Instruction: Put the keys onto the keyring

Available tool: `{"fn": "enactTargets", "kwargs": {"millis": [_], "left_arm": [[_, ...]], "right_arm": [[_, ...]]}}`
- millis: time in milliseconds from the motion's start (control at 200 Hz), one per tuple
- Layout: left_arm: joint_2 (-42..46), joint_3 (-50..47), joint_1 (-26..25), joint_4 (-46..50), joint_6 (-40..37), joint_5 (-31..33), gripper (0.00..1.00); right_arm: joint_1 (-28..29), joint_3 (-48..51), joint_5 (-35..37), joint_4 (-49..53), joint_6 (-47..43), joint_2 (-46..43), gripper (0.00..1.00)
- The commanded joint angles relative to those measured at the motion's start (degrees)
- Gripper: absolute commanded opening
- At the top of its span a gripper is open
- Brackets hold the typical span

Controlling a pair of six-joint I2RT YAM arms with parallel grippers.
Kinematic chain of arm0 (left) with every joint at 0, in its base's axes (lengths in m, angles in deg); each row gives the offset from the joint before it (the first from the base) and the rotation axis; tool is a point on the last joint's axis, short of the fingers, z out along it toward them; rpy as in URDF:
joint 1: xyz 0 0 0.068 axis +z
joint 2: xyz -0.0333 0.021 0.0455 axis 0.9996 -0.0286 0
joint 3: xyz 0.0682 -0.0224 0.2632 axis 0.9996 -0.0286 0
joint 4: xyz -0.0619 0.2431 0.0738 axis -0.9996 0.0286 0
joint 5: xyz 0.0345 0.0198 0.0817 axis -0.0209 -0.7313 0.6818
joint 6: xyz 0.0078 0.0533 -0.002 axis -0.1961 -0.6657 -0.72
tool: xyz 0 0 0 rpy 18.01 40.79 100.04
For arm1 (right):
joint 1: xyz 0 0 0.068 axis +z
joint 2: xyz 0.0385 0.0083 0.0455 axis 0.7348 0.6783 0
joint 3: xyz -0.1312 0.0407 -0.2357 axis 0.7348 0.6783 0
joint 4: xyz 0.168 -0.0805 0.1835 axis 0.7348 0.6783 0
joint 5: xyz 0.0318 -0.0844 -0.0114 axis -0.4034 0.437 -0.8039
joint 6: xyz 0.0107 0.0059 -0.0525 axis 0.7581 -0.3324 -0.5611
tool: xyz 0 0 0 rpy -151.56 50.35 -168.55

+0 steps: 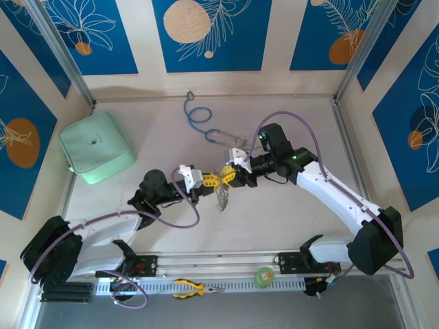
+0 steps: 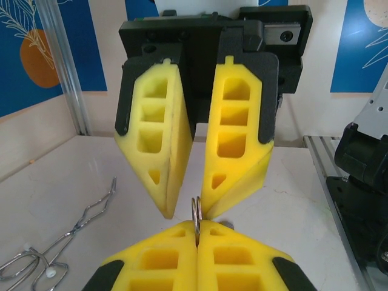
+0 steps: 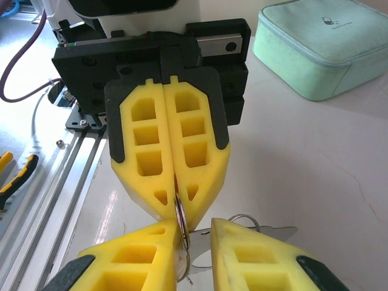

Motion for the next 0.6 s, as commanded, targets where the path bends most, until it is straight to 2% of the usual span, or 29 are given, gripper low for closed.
{"fn": "enactTargets", "kwargs": {"millis": [0,100,210,295,375,435,595], "left_arm": [[0.8,0.1,-0.4,-5.0,0.2,-1.8,0.00],[0.9,-0.1,-0.3,-5.5,0.2,-1.8,0.00],[0.6,-0.2,-0.4,-6.3,0.6,-1.5,0.00],[0.9,-0.3,-0.3,-6.3,0.5,0.4,0.00],[1.8,-0.5,-0.3,-4.9,0.0,3.7,0.17],[3.2,-0.2,-0.4,-0.9,-2.0,5.4,0.22],[7.3,3.6,-0.3,19.6,-13.3,5.7,0.23]], "right_arm": [[0.5,-0.9,-1.7,1.3,-0.8,1.1,0.19],[0.6,-1.1,-1.7,1.5,-0.9,1.5,0.15],[0.7,-1.9,-2.1,1.8,-0.9,1.8,0.00],[0.7,-2.6,-1.8,2.7,-1.1,1.8,0.00],[1.1,-3.5,0.8,3.4,-1.6,1.5,0.00],[1.9,-4.7,4.5,5.6,-3.4,1.3,0.00],[4.4,-9.3,15.2,12.2,-7.4,2.2,0.00]]}}
